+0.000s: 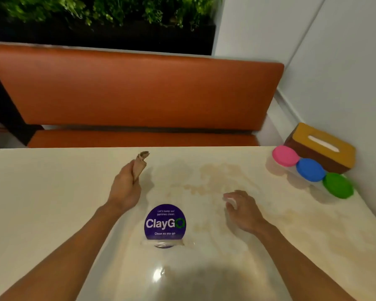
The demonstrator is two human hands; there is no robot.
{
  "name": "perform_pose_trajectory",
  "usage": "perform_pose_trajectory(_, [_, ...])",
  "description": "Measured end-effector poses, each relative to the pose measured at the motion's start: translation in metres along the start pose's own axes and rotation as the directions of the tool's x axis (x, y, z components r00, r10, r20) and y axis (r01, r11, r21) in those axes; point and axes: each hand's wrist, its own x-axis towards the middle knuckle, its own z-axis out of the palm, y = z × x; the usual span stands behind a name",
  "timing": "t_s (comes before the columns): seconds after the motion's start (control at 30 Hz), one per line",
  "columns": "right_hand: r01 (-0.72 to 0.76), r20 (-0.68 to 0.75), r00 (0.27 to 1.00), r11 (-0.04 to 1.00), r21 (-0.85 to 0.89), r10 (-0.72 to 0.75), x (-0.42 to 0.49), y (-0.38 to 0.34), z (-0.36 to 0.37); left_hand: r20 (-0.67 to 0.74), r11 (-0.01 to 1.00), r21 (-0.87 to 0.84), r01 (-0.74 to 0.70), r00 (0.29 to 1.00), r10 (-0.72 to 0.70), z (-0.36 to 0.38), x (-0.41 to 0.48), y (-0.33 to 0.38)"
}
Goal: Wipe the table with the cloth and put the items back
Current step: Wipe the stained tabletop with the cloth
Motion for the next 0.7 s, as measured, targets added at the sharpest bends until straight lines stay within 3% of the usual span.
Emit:
perform_pose_trajectory(0.07, [-0.036, 0.111, 0.992, 0.981, -0.193, 0.058, 0.006, 0.019, 0.0, -0.004, 0.99, 0.11, -0.088, 0.996, 0.089, 0.022, 0.022, 0.002])
perform_pose_trajectory(0.13, [-0.015, 0.14, 0.989, 0.959, -0.283, 0.056, 0.006, 0.038, 0.005, 0.079, 0.964, 0.247, -0.101, 0.993, 0.084, 0.051, 0.035, 0.004])
perform_pose_trajectory(0.23, [0.046, 0.087, 0.996, 0.95, -0.307, -0.02, 0.006, 0.053, 0.016, 0.266, 0.902, 0.407, -0.147, 0.963, 0.037, 0.098, 0.045, 0.004])
perform_pose_trajectory(0.33, [0.064, 0.081, 0.996, 0.955, -0.289, -0.042, 0.011, 0.058, 0.02, 0.298, 0.842, 0.518, -0.146, 0.955, -0.017, 0.131, 0.044, 0.005])
perform_pose_trajectory(0.43, [0.063, 0.076, 0.996, 0.955, -0.289, -0.043, 0.011, 0.058, 0.021, 0.289, 0.832, 0.541, -0.124, 0.956, -0.046, 0.145, 0.032, 0.011])
perform_pose_trajectory(0.57, [0.053, 0.094, 0.995, 0.955, -0.291, -0.026, 0.006, 0.059, 0.023, 0.382, 0.821, 0.525, -0.225, 0.924, 0.009, 0.16, 0.004, 0.026])
perform_pose_trajectory(0.7, [0.062, 0.083, 0.996, 0.956, -0.286, -0.04, 0.012, 0.061, 0.022, 0.462, 0.875, 0.41, -0.258, 0.886, 0.045, 0.18, -0.017, 0.047])
